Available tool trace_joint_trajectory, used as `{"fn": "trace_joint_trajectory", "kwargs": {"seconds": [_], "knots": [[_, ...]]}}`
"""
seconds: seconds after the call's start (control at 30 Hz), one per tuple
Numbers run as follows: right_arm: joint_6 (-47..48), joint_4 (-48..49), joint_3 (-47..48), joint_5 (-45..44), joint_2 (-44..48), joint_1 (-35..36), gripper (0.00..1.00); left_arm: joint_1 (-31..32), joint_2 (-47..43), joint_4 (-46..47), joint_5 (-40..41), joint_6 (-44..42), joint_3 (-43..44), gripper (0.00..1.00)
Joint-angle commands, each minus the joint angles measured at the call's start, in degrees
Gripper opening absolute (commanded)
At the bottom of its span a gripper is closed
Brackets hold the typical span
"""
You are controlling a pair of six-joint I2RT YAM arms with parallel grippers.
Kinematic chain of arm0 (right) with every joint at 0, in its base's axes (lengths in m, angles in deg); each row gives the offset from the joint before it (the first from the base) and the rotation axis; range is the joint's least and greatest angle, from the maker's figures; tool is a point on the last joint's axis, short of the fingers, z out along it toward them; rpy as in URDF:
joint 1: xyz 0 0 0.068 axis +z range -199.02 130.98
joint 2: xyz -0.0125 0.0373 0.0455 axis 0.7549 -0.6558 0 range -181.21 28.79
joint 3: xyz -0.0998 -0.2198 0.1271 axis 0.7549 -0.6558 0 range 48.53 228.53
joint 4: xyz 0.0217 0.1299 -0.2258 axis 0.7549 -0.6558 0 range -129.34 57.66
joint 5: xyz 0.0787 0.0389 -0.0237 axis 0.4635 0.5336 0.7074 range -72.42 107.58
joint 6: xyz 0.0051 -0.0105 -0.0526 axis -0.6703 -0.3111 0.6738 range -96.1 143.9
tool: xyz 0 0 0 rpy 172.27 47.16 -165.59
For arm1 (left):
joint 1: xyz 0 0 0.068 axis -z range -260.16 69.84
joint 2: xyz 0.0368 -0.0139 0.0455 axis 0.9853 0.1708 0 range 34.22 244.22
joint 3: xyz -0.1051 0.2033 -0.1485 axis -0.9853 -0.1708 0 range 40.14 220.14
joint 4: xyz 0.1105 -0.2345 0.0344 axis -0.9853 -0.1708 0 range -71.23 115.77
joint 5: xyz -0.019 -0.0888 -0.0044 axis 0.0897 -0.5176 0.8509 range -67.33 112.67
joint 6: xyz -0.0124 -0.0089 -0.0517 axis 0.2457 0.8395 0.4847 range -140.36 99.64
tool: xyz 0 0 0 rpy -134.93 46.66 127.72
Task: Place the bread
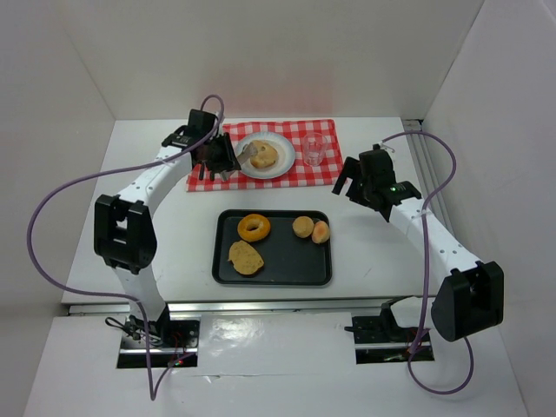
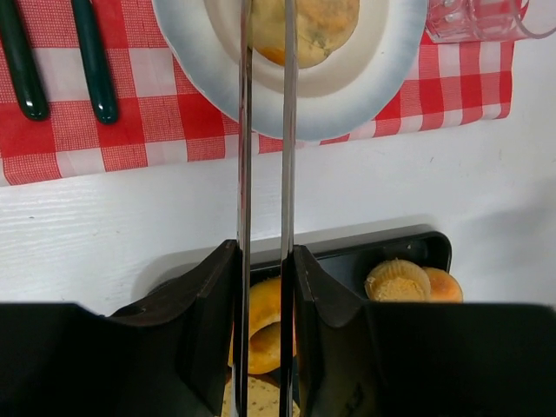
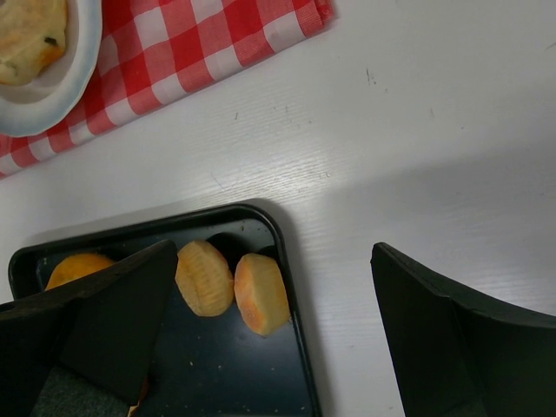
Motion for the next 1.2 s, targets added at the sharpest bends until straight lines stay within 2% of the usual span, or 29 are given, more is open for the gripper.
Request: {"fn": "trace_joint_trajectory", "kwargs": {"seconds": [0.0, 0.07, 0.2, 0.27, 0.3, 0.53, 0.63, 0.77, 0.83, 0.93, 0.97, 1.03, 1.07, 1.17], "knots": [[-0.8, 0.01, 1.33, -1.38, 0.79, 0.54, 1.0, 0.07, -1.3, 5.23, -2.87, 0.69, 1.86, 0.35], [-0.8, 0.01, 1.33, -1.38, 0.79, 0.54, 1.0, 0.07, -2.35, 5.23, -2.87, 0.69, 1.86, 0.45], [-0.8, 0.01, 1.33, -1.38, 0.79, 0.54, 1.0, 0.07, -5.33, 2.78, -1.56, -0.45, 3.61, 0.47], [-0.8, 0.01, 1.33, -0.77, 0.79, 0.54, 1.0, 0.07, -6.4, 1.72, -1.55, -1.07, 3.61, 0.51], [-0.8, 0.53, 1.33, -0.77, 0.79, 0.54, 1.0, 0.07, -7.18, 1.72, -1.55, -1.07, 3.61, 0.58], [-0.8, 0.54, 1.33, 0.29, 0.79, 0.54, 1.0, 0.07, -8.06, 0.4, 0.12, -0.98, 3.61, 0.59], [-0.8, 0.54, 0.81, 0.29, 1.92, 0.54, 1.0, 0.07, -10.35, 0.4, 1.34, -0.98, 3.09, 0.55], [-0.8, 0.54, 0.8, -0.33, 1.93, 0.54, 1.0, 0.07, -14.39, -1.35, 3.36, -1.68, 3.61, 0.53], [-0.8, 0.54, 0.8, -0.33, 1.93, 0.54, 1.0, 0.07, -17.37, -3.11, 6.86, -2.21, 3.61, 0.53], [-0.8, 0.54, 0.8, -0.33, 2.46, 0.54, 1.0, -1.07, -21.24, -4.35, 19.24, -2.74, -1.38, 0.53], [-0.8, 0.54, 0.8, -0.33, 2.98, 0.54, 1.0, -1.08, -23.86, -4.35, 29.02, -1.61, -6.53, 0.55], [-0.8, 1.15, 0.28, -0.33, 2.98, 0.54, 1.0, -2.65, -25.99, -5.05, 36.21, 0.85, -11.83, 0.55], [-0.8, 1.16, 0.28, -0.33, 2.98, 0.54, 1.0, -4.4, -27.65, -5.05, 39.46, 3.38, -17.25, 0.55], [-0.8, 1.77, 0.28, 0.81, 1.93, 1.06, 1.0, -7.65, -28.98, 0.64, 38.71, 5.17, -26.31, 0.55]]}}
